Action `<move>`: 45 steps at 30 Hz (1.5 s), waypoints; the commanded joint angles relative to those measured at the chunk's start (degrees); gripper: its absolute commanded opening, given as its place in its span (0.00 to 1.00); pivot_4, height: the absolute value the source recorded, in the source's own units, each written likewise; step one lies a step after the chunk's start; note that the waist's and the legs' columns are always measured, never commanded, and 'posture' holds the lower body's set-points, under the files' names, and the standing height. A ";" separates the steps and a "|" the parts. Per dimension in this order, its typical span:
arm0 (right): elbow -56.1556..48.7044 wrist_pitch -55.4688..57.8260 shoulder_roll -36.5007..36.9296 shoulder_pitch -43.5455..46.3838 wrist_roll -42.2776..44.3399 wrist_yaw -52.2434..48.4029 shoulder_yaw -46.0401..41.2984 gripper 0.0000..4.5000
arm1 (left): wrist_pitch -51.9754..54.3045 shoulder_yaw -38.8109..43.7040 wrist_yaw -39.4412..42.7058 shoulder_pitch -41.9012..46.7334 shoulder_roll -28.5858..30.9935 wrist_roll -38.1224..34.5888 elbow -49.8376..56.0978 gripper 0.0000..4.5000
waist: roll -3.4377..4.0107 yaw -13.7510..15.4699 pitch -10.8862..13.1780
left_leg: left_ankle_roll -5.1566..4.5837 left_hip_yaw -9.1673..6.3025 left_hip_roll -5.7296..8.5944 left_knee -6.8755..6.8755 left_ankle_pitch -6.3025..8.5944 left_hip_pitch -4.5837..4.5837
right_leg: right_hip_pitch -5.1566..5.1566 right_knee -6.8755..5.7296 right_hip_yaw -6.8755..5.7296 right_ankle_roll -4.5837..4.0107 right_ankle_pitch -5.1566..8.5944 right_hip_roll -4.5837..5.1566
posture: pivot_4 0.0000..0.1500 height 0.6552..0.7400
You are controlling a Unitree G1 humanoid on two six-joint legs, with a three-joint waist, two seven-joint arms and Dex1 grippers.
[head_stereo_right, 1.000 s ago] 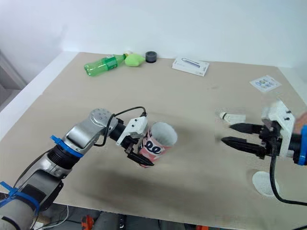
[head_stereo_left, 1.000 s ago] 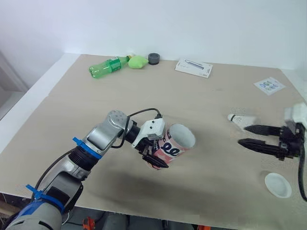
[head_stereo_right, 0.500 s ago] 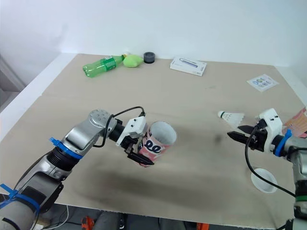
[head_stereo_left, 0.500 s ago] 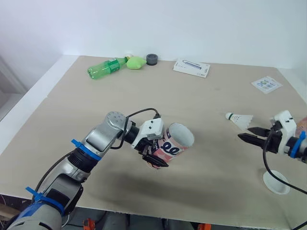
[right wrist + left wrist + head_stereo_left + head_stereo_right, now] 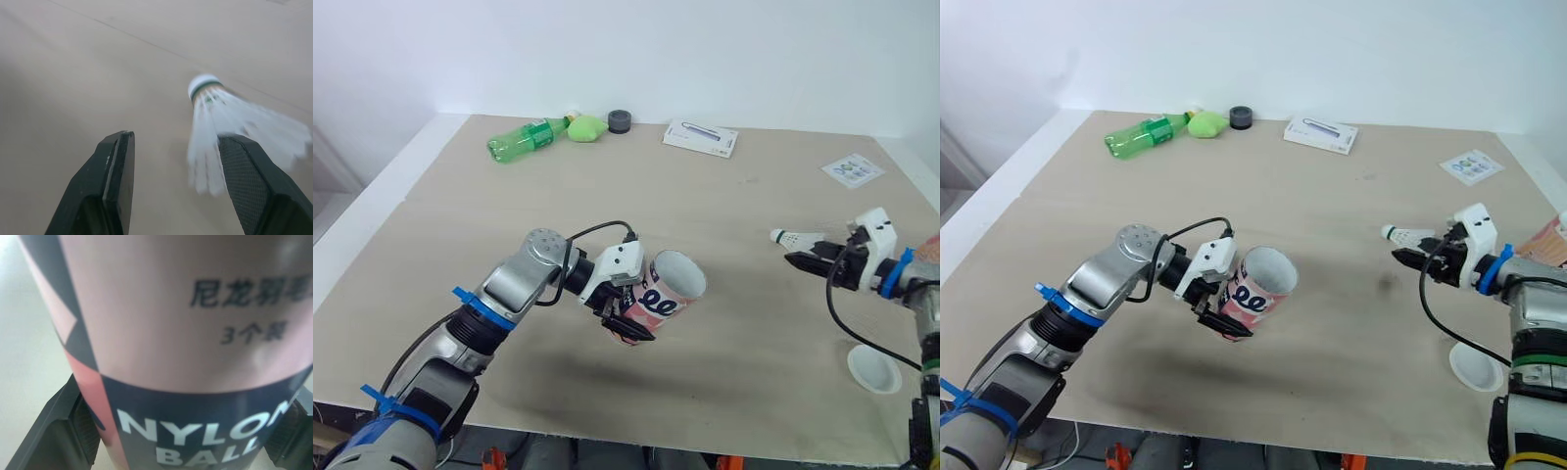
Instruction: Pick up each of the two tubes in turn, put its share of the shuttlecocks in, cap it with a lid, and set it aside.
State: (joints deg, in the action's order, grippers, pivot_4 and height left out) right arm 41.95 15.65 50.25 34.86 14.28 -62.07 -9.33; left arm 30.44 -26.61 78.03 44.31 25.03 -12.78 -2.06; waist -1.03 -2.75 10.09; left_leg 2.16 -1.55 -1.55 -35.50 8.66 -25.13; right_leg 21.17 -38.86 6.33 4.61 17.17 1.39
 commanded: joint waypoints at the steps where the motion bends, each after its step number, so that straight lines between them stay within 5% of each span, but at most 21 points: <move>1: 2.45 -2.05 -0.22 2.69 -1.02 0.78 -0.16 0.64 | 0.85 -0.21 -0.71 -0.48 0.71 0.55 0.39 0.83 | 0.00 0.00 0.00 | 0.00 0.00 0.00 0.00 0.00 0.00 | 0.00 0.00 0.00 -0.01 0.00 0.00 | 1.00 0.87; 7: 3.30 -2.49 -1.22 3.57 -0.59 -0.39 -0.46 0.03 | 1.21 -0.21 -1.06 -0.59 0.74 0.48 0.68 0.83 | 0.00 0.00 0.01 | 0.00 0.00 0.00 0.01 0.00 -0.01 | 0.01 0.00 0.00 -0.12 -0.05 0.00 | 1.00 0.87; 8: 3.18 -2.26 -1.22 3.42 -0.36 -0.63 -0.66 0.01 | 1.30 -0.17 -1.09 -0.61 0.78 0.44 0.80 0.83 | 0.00 0.00 0.00 | 0.00 0.00 0.00 0.02 0.00 -0.01 | 0.01 0.00 -0.01 -0.12 -0.05 -0.01 | 1.00 0.87; 13: -2.07 -0.32 0.40 1.14 0.91 -1.71 -1.84 0.01 | 1.21 -0.31 -1.12 -0.50 0.62 0.43 0.73 0.83 | 0.00 0.00 0.00 | 0.00 0.00 0.00 0.00 0.00 -0.01 | 0.01 -0.01 -0.01 -0.11 -0.05 -0.01 | 1.00 0.87; 20: -44.93 16.67 8.32 -13.59 20.23 -10.09 -14.55 0.01 | 0.34 -0.46 -0.62 -0.19 0.75 0.59 -0.02 0.83 | 0.26 0.08 0.04 | 0.01 -0.07 0.03 0.05 0.01 -0.11 | 0.08 -0.08 -0.03 -0.10 0.01 0.00 | 1.00 0.87; 26: -68.53 23.10 15.50 -20.73 29.12 -12.06 -19.26 0.01 | -1.01 -1.05 0.76 0.65 0.68 0.74 -1.54 0.83 | 0.05 -0.01 0.09 | 0.01 -0.17 -0.08 0.01 0.01 0.02 | -0.01 -0.09 -0.17 -0.08 0.10 -0.07 | 1.00 0.87; 34: -76.15 21.46 18.56 -15.53 30.66 -10.26 -11.84 0.01 | -3.17 -1.47 2.01 2.90 -1.09 1.25 -5.14 0.83 | -0.04 0.10 0.12 | -0.01 -0.03 -0.08 -0.03 -0.03 -0.07 | 0.08 -0.03 -0.11 -0.31 0.17 0.03 | 1.00 0.87; 45: -69.15 14.54 18.04 -13.44 23.71 -11.74 -4.55 0.01 | -2.96 -1.14 2.47 2.53 -1.31 1.39 -4.62 0.83 | -0.05 0.42 0.13 | 0.01 -0.10 -0.05 -0.01 -0.02 -0.23 | 0.18 -0.02 -0.16 -0.05 0.11 0.04 | 1.00 0.87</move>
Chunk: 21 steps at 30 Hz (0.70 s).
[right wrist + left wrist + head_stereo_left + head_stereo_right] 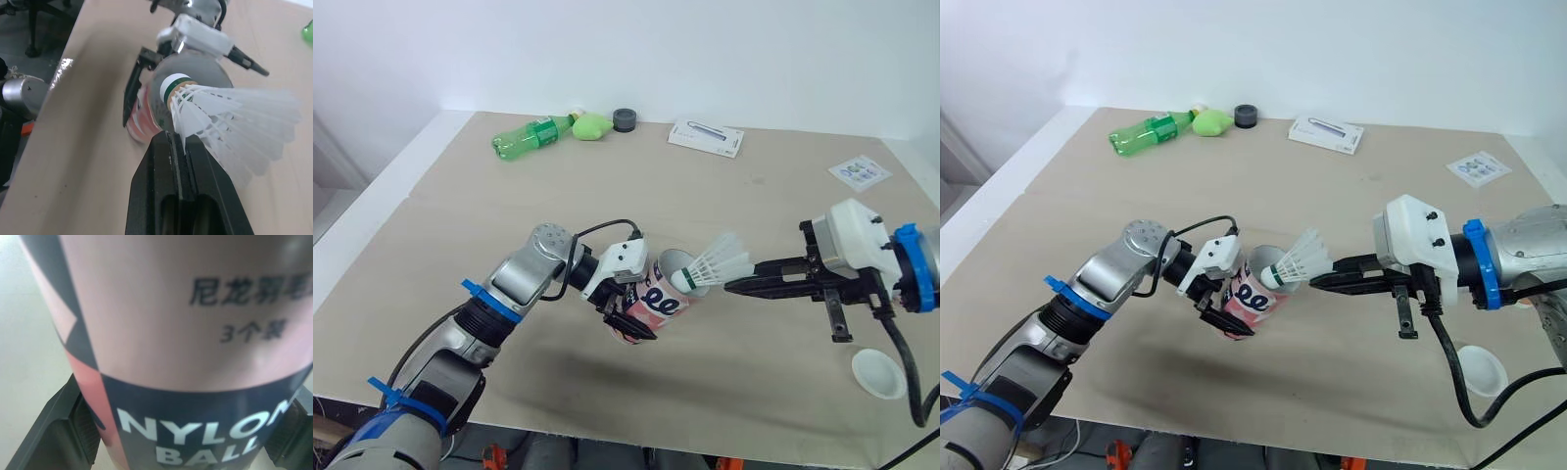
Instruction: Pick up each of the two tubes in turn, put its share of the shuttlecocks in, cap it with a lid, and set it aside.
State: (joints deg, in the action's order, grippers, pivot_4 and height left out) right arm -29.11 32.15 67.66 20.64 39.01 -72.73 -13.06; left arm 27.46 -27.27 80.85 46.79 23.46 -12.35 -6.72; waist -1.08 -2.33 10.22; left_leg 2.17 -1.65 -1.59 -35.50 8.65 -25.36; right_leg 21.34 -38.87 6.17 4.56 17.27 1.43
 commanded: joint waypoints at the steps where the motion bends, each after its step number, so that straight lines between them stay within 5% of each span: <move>1: 2.04 -2.21 0.60 0.99 -1.12 -1.21 -0.60 0.01 | 0.04 -0.49 -0.38 0.08 0.22 0.98 -0.02 0.83 | 0.00 0.00 0.00 | 0.00 0.00 0.00 0.00 0.00 0.00 | 0.00 0.00 0.00 0.00 0.00 0.00 | 1.00 0.87; 13: 1.51 -2.49 -3.54 10.40 -2.23 -3.17 11.07 0.01 | 0.07 -0.45 -0.74 0.45 -0.50 1.15 -0.64 0.83 | 0.01 -0.06 0.00 | 0.00 -0.03 0.00 -0.01 0.00 0.00 | -0.01 -0.01 -0.03 -0.01 -0.01 -0.01 | 1.00 0.87; 17: 3.64 -1.50 -5.80 14.05 -3.32 -3.55 14.77 0.21 | 0.06 -0.48 -0.69 0.45 -0.63 1.18 -0.57 0.83 | 0.00 0.00 0.00 | 0.00 -0.04 0.00 -0.02 0.00 0.00 | -0.01 -0.01 -0.03 -0.01 -0.03 0.00 | 1.00 0.87; 21: 4.47 -0.99 -6.74 15.57 -3.95 -3.65 15.64 0.62 | -0.06 -0.37 -0.46 0.68 -0.56 1.26 -0.76 0.83 | 0.00 0.15 0.00 | 0.00 -0.05 0.00 -0.01 0.00 -0.01 | -0.01 -0.01 -0.05 -0.02 -0.01 0.00 | 1.00 0.87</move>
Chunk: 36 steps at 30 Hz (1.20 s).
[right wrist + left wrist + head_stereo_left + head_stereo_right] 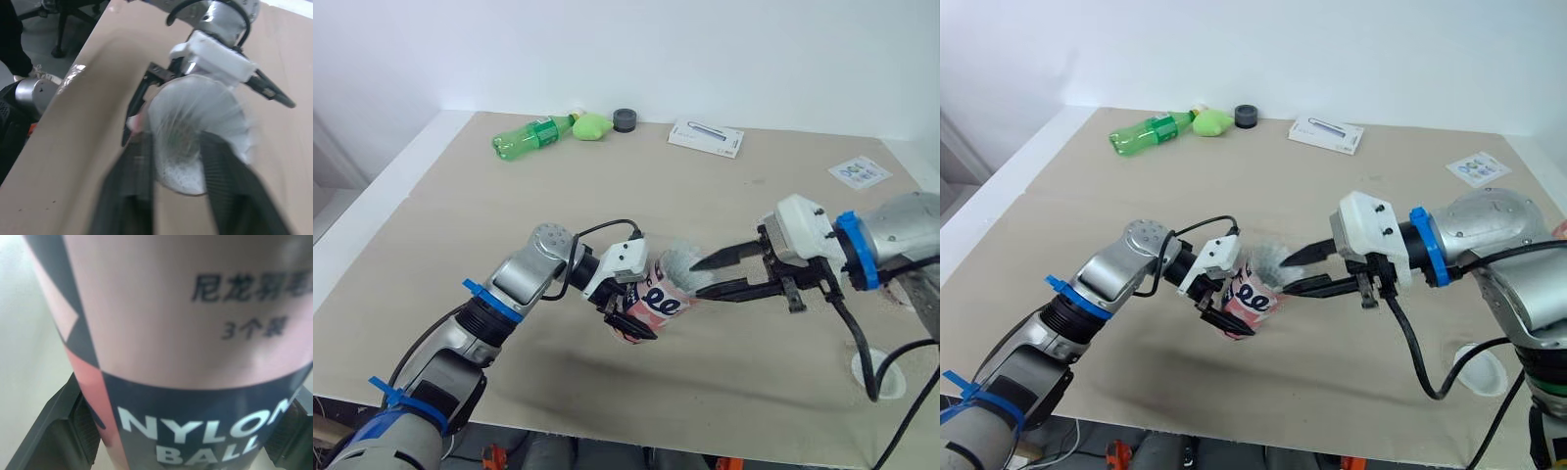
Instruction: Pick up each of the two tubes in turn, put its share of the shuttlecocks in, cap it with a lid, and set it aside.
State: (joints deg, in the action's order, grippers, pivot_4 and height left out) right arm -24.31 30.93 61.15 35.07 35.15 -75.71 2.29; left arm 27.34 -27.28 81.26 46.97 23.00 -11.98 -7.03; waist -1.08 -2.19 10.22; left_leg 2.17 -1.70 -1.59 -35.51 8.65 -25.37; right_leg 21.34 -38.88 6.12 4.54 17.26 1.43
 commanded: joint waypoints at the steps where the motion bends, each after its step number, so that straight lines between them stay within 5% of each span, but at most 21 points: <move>1: 0.16 0.84 -0.46 1.50 0.46 -0.21 -0.47 0.69 | 0.02 -0.32 -0.76 0.69 -0.10 0.97 -0.59 0.83 | 0.00 0.01 0.00 | 0.00 0.00 0.00 0.01 0.00 0.00 | 0.00 0.00 0.00 0.00 0.01 0.00 | 1.00 0.87; 3: 0.50 1.34 -0.14 1.18 2.44 -0.41 -3.45 0.85 | -0.13 -0.53 -0.19 1.07 0.04 1.17 -0.71 0.83 | 0.00 0.01 0.00 | 0.00 -0.02 -0.01 0.02 0.00 0.00 | 0.01 0.00 -0.03 -0.02 0.02 -0.01 | 1.00 0.87; 7: 0.97 5.95 2.03 -0.52 9.25 -1.20 -10.65 0.85 | -0.90 -1.08 1.20 2.32 0.32 1.79 -1.61 0.83 | -0.01 0.07 0.01 | 0.00 -0.02 -0.01 0.02 0.00 -0.01 | 0.01 -0.01 -0.02 -0.02 0.01 -0.01 | 1.00 0.87; 11: 0.07 9.65 3.37 -2.28 13.40 0.10 -15.35 0.60 | -1.56 -1.38 2.25 3.53 0.39 2.03 -2.92 0.83 | -0.01 0.10 0.01 | 0.00 -0.03 -0.02 0.03 0.00 -0.01 | 0.02 -0.01 -0.04 -0.03 0.01 -0.02 | 1.00 0.87; 17: -1.97 12.07 4.75 -4.42 16.56 0.51 -17.46 0.02 | -3.08 -2.41 3.93 4.61 0.22 2.60 -4.67 0.83 | -0.01 -0.10 0.01 | 0.00 -0.02 -0.05 0.06 0.00 0.00 | 0.05 -0.02 -0.03 -0.06 0.02 -0.06 | 1.00 0.87; 25: -2.44 8.54 2.99 1.53 6.03 2.32 -4.38 0.02 | -4.43 -2.72 5.03 5.66 -1.01 3.31 -6.87 0.83 | 0.00 -0.38 0.01 | 0.00 0.01 -0.05 0.05 0.00 0.01 | 0.08 -0.03 -0.02 -0.06 0.02 -0.05 | 1.00 0.87; 36: 7.87 -3.68 -2.38 15.97 -11.78 -12.93 16.15 0.02 | -3.88 -2.33 5.24 5.35 -1.08 3.57 -6.48 0.83 | 0.00 -0.38 0.01 | 0.01 0.01 -0.02 0.05 0.01 -0.05 | 0.13 -0.03 -0.03 -0.03 0.04 -0.04 | 1.00 0.87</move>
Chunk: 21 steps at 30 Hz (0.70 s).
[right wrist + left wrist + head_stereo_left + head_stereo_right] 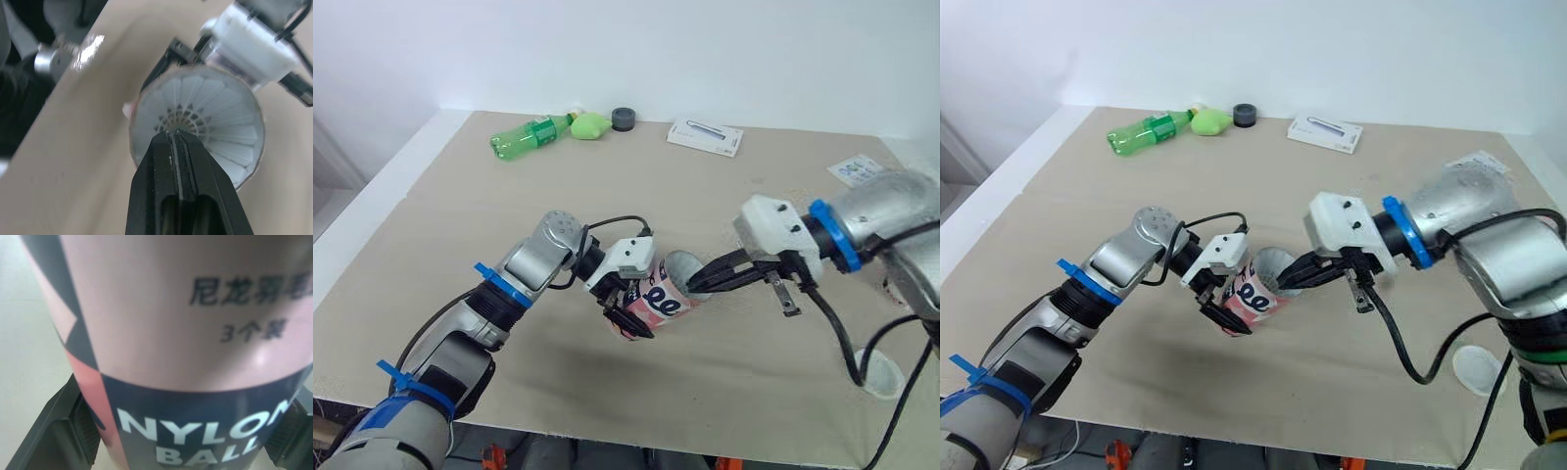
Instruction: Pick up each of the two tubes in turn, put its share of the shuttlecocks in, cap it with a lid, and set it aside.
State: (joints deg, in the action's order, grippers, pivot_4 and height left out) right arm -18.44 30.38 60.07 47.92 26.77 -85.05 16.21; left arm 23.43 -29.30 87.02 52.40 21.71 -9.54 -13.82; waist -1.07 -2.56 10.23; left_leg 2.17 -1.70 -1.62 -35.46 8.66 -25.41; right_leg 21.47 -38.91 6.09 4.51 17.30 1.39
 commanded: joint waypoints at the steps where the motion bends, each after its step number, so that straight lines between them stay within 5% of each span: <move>1: 2.95 -4.28 -2.04 3.97 -4.74 -4.75 3.44 0.02 | 0.14 -0.27 -0.57 -0.12 0.23 1.09 0.40 0.83 | 0.00 0.00 0.00 | 0.00 -0.01 -0.01 0.00 0.00 0.00 | 0.00 0.00 -0.01 0.00 0.00 -0.01 | 1.00 0.87; 12: 8.01 -9.40 -7.05 9.02 -9.34 -7.45 11.75 0.02 | 1.06 0.09 -1.37 -0.24 -0.34 0.80 0.79 0.83 | 0.00 0.03 0.00 | 0.00 -0.07 0.00 -0.03 0.00 0.00 | -0.02 -0.07 -0.06 -0.02 0.00 -0.01 | 1.00 0.87; 21: 9.17 -3.82 -8.12 10.27 -4.35 -7.32 5.60 0.02 | 1.17 0.15 -1.67 -0.57 -0.49 0.78 0.66 0.83 | 0.00 0.13 0.00 | 0.00 -0.11 0.02 -0.05 0.00 0.00 | -0.04 -0.09 -0.09 -0.13 -0.07 0.01 | 1.00 0.87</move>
State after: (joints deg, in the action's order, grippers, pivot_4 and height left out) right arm -8.55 24.69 51.26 56.76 19.85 -90.06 26.06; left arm 24.22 -29.19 86.51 52.31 21.39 -9.49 -13.58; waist -1.08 -2.43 10.23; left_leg 2.17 -1.81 -1.59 -35.51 8.65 -25.42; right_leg 21.43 -39.00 6.00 4.37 17.23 1.41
